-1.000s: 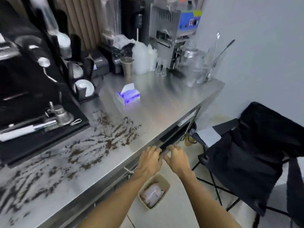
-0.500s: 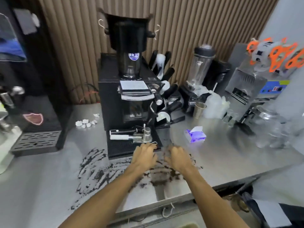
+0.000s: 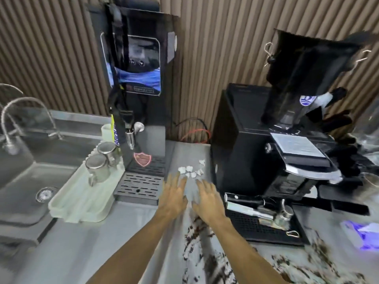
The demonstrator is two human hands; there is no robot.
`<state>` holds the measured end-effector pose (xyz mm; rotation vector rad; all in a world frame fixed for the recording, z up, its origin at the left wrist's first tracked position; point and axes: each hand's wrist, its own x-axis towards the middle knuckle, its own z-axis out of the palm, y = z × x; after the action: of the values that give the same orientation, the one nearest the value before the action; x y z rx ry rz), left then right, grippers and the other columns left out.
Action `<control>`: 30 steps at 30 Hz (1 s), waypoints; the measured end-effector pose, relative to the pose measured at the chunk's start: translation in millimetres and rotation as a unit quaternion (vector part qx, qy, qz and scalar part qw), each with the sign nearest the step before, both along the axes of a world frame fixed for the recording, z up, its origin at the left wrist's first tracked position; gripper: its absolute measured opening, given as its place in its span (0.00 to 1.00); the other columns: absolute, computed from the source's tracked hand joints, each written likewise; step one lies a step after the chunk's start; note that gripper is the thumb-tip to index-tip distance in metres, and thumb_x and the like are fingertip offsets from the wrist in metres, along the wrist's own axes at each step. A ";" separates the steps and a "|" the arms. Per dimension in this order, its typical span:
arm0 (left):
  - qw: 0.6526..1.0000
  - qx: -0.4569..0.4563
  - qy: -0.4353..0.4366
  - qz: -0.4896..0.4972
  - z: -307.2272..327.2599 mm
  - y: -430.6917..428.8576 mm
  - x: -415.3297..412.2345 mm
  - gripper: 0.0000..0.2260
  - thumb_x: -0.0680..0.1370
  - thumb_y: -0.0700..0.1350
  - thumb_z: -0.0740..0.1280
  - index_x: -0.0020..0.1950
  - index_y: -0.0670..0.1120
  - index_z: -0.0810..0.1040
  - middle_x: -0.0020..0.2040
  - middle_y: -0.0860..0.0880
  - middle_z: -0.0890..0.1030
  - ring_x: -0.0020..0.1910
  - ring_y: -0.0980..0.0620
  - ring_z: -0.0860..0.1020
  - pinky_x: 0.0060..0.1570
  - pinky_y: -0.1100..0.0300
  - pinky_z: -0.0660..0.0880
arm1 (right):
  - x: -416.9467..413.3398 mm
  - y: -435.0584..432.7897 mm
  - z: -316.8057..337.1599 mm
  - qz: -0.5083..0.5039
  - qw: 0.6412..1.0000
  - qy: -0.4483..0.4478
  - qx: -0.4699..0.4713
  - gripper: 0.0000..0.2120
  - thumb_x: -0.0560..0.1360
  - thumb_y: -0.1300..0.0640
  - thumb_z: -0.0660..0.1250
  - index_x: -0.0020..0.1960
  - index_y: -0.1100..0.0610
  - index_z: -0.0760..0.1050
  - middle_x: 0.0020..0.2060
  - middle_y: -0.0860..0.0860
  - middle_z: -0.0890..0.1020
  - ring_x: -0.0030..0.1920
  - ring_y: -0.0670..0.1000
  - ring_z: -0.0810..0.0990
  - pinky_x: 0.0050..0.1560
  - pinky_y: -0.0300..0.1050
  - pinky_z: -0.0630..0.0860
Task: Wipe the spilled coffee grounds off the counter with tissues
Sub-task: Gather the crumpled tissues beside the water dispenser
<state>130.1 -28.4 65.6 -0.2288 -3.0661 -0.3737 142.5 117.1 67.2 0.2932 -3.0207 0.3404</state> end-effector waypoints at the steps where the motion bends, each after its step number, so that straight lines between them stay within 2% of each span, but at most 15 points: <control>1: 1.000 -0.010 0.003 0.001 -1.9 -3.8 -12.7 0.32 0.80 0.50 0.60 0.79 0.50 0.47 0.80 0.46 0.45 0.78 0.41 0.41 0.76 0.45 0.44 | -13.0 -4.4 -0.9 -0.008 1.000 -0.002 0.011 0.38 0.75 0.47 0.66 0.78 0.52 0.50 0.77 0.54 0.56 0.75 0.57 0.56 0.74 0.52 0.59; 4: 0.999 -0.050 0.004 -0.011 -11.6 -8.8 -48.3 0.33 0.81 0.52 0.59 0.80 0.49 0.45 0.80 0.45 0.43 0.78 0.41 0.39 0.76 0.45 0.43 | -49.6 -12.4 -4.3 -0.024 0.999 -0.018 0.035 0.41 0.76 0.47 0.67 0.79 0.50 0.45 0.78 0.54 0.51 0.77 0.58 0.50 0.76 0.53 0.54; 6: 0.998 -0.059 0.000 -0.026 -20.9 -7.6 -69.5 0.33 0.80 0.52 0.60 0.80 0.48 0.46 0.80 0.45 0.45 0.78 0.41 0.43 0.76 0.46 0.46 | -72.0 -15.9 -9.4 -0.026 0.999 -0.020 0.043 0.39 0.76 0.49 0.67 0.78 0.51 0.47 0.77 0.54 0.54 0.76 0.58 0.53 0.75 0.52 0.56; 10: 0.999 -0.019 0.016 -0.048 -42.7 -1.7 -105.0 0.29 0.78 0.48 0.62 0.77 0.49 0.57 0.75 0.47 0.61 0.72 0.46 0.61 0.69 0.53 0.63 | -109.9 -21.7 -29.4 -0.028 0.998 -0.029 0.047 0.33 0.75 0.55 0.67 0.76 0.52 0.56 0.72 0.52 0.64 0.69 0.56 0.64 0.68 0.49 0.65; 13: 0.998 0.018 0.005 -0.063 -60.5 1.1 -126.8 0.25 0.77 0.43 0.61 0.74 0.47 0.62 0.69 0.48 0.69 0.66 0.47 0.68 0.63 0.55 0.68 | -132.4 -27.3 -47.6 -0.032 0.998 -0.045 0.015 0.26 0.76 0.58 0.63 0.73 0.53 0.61 0.67 0.53 0.69 0.65 0.56 0.68 0.64 0.50 0.70; 17: 0.996 0.027 0.007 -0.080 -80.1 1.5 -143.5 0.20 0.79 0.41 0.59 0.71 0.48 0.65 0.67 0.49 0.71 0.63 0.48 0.70 0.62 0.55 0.68 | -153.1 -29.5 -65.2 -0.039 0.998 -0.053 0.006 0.18 0.78 0.61 0.58 0.68 0.55 0.67 0.62 0.53 0.73 0.62 0.56 0.71 0.60 0.49 0.71; 20: 0.995 0.042 0.022 -0.083 -86.2 2.4 -147.2 0.17 0.80 0.43 0.57 0.69 0.48 0.68 0.65 0.49 0.73 0.63 0.48 0.70 0.62 0.56 0.67 | -156.2 -29.2 -68.9 -0.042 0.998 -0.052 -0.015 0.16 0.78 0.64 0.56 0.64 0.57 0.71 0.59 0.54 0.74 0.60 0.55 0.72 0.57 0.45 0.69; 25: 0.989 0.127 0.034 -0.069 -85.5 2.2 -139.8 0.11 0.77 0.42 0.61 0.59 0.45 0.74 0.57 0.49 0.77 0.58 0.49 0.73 0.57 0.59 0.68 | -141.8 -21.5 -70.5 -0.072 0.992 -0.040 -0.097 0.10 0.73 0.65 0.62 0.53 0.59 0.76 0.52 0.55 0.76 0.52 0.55 0.76 0.46 0.44 0.73; 30: 0.977 0.194 0.076 -0.049 -71.1 0.5 -118.8 0.10 0.72 0.42 0.66 0.52 0.46 0.76 0.49 0.50 0.78 0.49 0.49 0.76 0.50 0.57 0.74 | -110.4 -10.8 -56.6 -0.069 0.982 0.018 -0.175 0.14 0.74 0.65 0.64 0.59 0.58 0.75 0.56 0.52 0.75 0.55 0.51 0.75 0.55 0.45 0.75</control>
<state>11.4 -27.9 -5.5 -0.3711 -2.7645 -0.9002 32.1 106.4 10.6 0.0608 -2.8516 0.8274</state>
